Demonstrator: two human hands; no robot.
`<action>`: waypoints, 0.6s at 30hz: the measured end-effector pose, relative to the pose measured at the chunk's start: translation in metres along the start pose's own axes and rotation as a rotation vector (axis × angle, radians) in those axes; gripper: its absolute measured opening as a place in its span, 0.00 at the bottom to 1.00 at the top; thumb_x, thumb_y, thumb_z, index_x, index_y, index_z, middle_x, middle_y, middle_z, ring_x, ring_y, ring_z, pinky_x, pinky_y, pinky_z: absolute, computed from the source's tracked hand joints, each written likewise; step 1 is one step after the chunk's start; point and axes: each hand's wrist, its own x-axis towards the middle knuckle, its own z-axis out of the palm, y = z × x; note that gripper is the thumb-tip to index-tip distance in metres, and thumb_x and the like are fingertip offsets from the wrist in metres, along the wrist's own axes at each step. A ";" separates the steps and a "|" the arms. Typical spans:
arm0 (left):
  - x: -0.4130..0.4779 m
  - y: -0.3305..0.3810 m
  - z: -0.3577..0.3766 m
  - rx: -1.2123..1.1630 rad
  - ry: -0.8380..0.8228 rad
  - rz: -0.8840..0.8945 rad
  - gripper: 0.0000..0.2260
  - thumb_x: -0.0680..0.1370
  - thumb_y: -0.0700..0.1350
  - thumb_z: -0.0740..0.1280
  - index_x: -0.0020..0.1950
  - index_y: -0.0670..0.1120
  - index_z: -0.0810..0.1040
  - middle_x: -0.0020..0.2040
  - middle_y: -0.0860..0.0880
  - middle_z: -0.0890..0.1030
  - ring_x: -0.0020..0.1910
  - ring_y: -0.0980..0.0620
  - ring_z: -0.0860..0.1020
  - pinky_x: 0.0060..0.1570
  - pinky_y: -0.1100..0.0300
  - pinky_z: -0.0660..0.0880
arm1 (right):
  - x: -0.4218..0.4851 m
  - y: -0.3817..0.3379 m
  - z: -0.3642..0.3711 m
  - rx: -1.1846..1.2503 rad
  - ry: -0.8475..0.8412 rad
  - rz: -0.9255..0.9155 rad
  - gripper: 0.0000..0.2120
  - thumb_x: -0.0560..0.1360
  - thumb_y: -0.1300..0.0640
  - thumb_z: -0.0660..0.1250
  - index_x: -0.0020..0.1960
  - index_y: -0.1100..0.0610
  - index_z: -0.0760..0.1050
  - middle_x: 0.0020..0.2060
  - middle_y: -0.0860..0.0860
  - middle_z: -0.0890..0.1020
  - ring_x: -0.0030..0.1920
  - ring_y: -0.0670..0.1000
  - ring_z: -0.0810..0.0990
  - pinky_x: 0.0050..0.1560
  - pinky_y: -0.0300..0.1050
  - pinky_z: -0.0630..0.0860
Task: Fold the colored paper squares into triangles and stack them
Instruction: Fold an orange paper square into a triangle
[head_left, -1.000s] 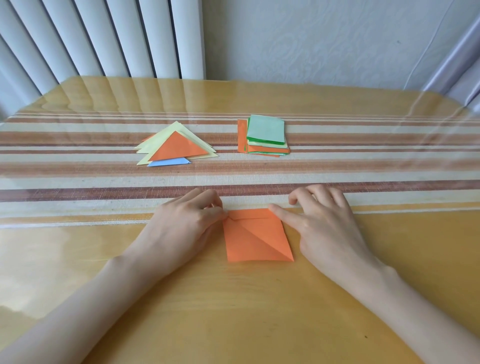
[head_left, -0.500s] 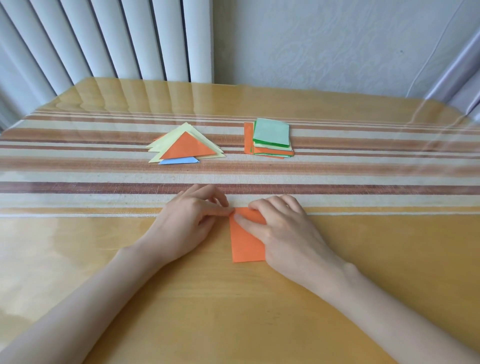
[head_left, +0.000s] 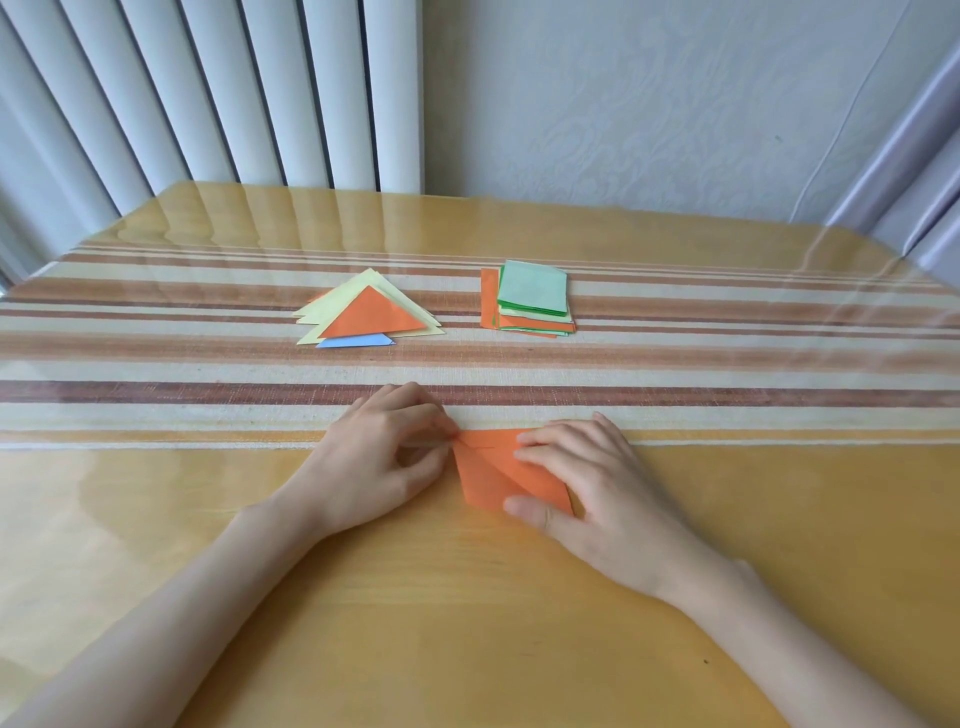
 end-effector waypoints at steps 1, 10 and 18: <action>0.001 0.000 0.000 -0.020 0.003 -0.011 0.16 0.74 0.57 0.59 0.51 0.51 0.82 0.50 0.58 0.76 0.51 0.54 0.76 0.52 0.48 0.74 | 0.002 0.000 0.003 0.037 0.044 0.011 0.33 0.76 0.30 0.48 0.59 0.52 0.79 0.58 0.43 0.77 0.61 0.43 0.67 0.69 0.40 0.55; 0.015 0.001 0.007 -0.016 0.006 -0.087 0.12 0.72 0.64 0.56 0.43 0.58 0.71 0.43 0.60 0.71 0.44 0.58 0.69 0.48 0.57 0.67 | 0.008 0.000 0.001 0.289 0.073 0.155 0.26 0.77 0.33 0.50 0.57 0.50 0.76 0.52 0.39 0.76 0.57 0.42 0.71 0.61 0.40 0.65; 0.017 0.002 0.014 0.064 0.046 -0.077 0.15 0.71 0.64 0.55 0.44 0.56 0.73 0.42 0.60 0.69 0.45 0.56 0.68 0.46 0.58 0.63 | 0.006 0.006 0.008 0.155 0.168 0.167 0.23 0.77 0.62 0.65 0.71 0.53 0.68 0.58 0.49 0.73 0.61 0.49 0.68 0.66 0.38 0.63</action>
